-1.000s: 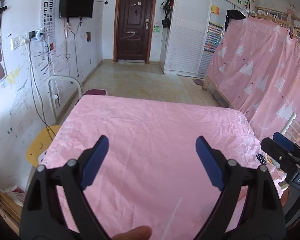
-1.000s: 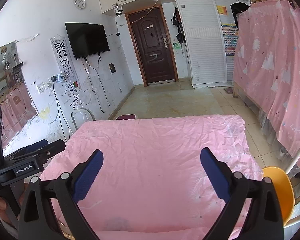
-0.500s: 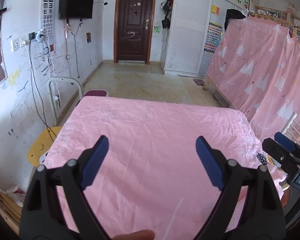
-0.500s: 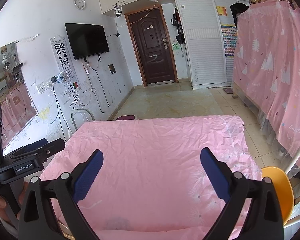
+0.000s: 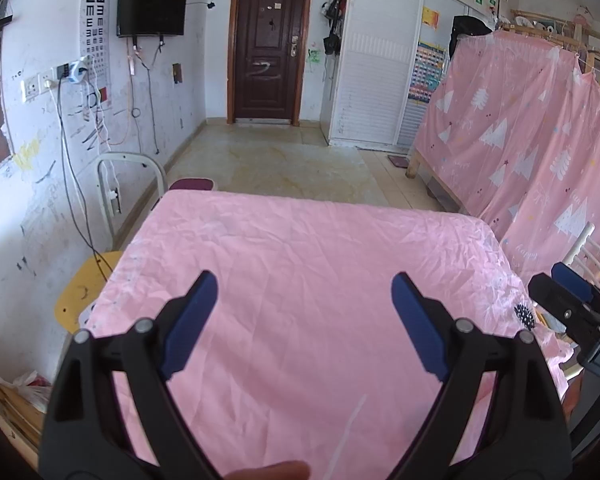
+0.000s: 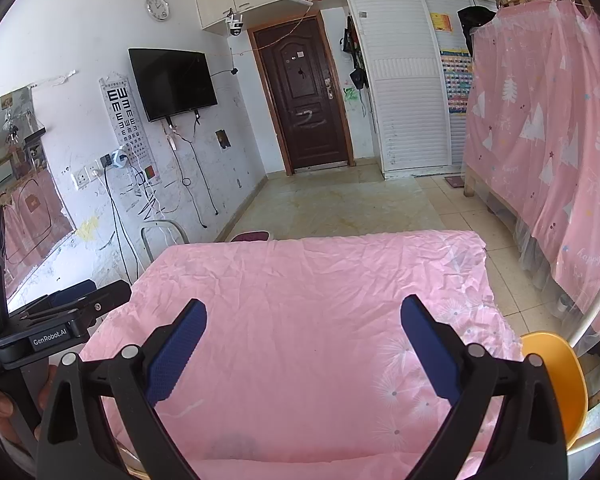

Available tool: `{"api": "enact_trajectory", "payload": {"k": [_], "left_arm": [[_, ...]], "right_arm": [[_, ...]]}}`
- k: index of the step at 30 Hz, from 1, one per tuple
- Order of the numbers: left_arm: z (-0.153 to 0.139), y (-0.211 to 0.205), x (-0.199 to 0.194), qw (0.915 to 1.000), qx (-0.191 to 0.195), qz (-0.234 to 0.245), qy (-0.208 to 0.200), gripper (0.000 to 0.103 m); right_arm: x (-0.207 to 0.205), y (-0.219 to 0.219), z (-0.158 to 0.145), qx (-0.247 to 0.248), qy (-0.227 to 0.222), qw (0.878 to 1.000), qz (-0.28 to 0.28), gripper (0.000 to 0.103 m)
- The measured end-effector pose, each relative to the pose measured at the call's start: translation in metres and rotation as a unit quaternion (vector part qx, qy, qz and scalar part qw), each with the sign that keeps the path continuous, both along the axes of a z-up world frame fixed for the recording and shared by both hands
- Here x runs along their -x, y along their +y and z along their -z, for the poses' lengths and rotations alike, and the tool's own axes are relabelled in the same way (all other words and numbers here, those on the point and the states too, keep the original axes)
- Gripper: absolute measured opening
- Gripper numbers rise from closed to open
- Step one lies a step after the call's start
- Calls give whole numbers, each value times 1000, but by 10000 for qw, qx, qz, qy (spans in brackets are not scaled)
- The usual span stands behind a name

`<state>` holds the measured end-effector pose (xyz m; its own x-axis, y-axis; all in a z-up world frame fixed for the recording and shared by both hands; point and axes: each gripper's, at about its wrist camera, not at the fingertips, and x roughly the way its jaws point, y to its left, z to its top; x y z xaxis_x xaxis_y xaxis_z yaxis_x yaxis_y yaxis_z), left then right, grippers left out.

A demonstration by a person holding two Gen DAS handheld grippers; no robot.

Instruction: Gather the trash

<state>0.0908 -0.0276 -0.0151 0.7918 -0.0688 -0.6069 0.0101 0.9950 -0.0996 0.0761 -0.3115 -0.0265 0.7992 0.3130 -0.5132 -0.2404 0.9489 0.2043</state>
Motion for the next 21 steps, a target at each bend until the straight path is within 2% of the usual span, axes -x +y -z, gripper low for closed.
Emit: {"api": "enact_trajectory", "payload": {"k": [21], "left_arm": [[5, -4, -3, 10000, -64, 43, 24, 89]], "right_arm": [[-1, -1, 3, -27, 42, 10000, 16, 88]]}}
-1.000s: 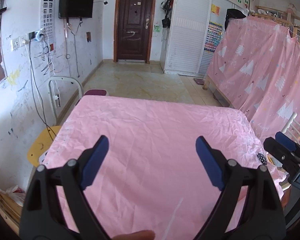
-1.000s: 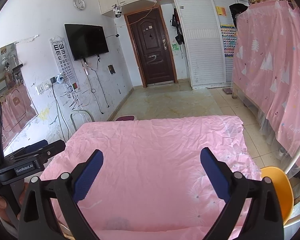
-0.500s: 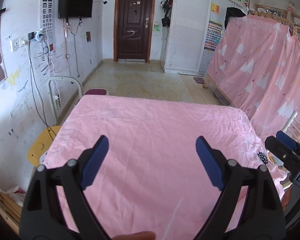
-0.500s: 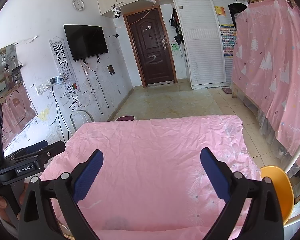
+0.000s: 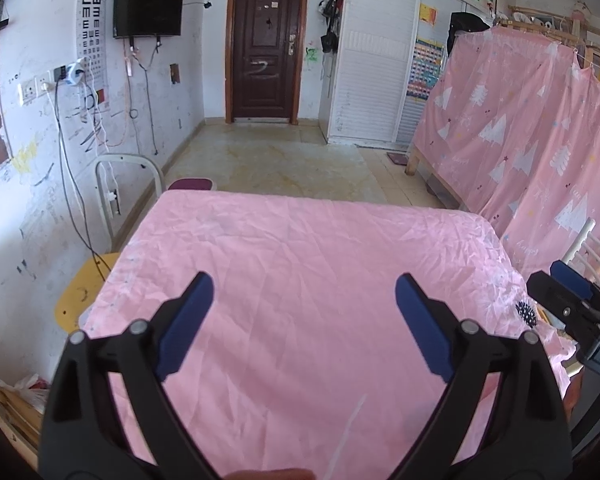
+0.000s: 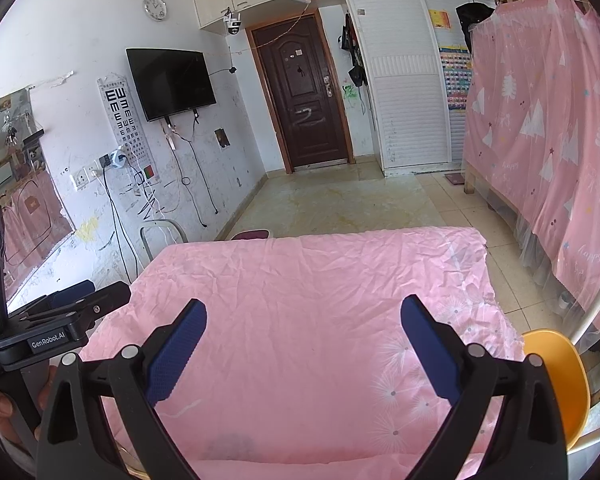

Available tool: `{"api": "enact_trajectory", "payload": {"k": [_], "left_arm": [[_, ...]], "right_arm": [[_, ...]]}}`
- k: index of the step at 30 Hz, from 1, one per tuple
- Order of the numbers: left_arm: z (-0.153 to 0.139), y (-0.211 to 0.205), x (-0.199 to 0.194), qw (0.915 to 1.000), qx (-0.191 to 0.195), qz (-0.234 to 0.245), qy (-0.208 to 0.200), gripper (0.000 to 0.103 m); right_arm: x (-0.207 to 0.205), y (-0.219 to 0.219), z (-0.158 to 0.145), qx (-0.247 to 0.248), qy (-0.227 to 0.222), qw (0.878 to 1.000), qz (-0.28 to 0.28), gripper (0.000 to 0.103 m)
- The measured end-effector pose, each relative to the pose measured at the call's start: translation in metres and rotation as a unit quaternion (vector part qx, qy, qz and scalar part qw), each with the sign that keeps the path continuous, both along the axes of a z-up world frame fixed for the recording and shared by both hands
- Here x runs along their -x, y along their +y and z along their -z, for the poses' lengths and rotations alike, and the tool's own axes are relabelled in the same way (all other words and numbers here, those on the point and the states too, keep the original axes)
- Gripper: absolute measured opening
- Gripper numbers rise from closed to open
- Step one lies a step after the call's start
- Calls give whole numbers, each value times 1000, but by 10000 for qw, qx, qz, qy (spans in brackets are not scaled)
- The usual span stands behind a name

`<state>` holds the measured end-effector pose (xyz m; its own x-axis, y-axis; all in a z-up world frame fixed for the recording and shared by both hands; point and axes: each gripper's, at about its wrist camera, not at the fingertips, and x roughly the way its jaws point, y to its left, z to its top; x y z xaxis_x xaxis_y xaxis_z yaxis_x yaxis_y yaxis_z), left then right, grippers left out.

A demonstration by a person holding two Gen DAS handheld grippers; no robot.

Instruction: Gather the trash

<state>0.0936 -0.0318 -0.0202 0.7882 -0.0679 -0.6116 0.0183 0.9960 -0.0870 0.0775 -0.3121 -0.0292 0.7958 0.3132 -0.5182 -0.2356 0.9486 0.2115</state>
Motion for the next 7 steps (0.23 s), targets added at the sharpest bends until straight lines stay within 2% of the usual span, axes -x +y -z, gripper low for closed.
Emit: {"api": "enact_trajectory", "payload": {"k": [7], "left_arm": [[1, -2, -1, 10000, -8, 22, 13, 89]], "right_arm": [[-2, 0, 2, -9, 33, 10000, 0, 88]]}}
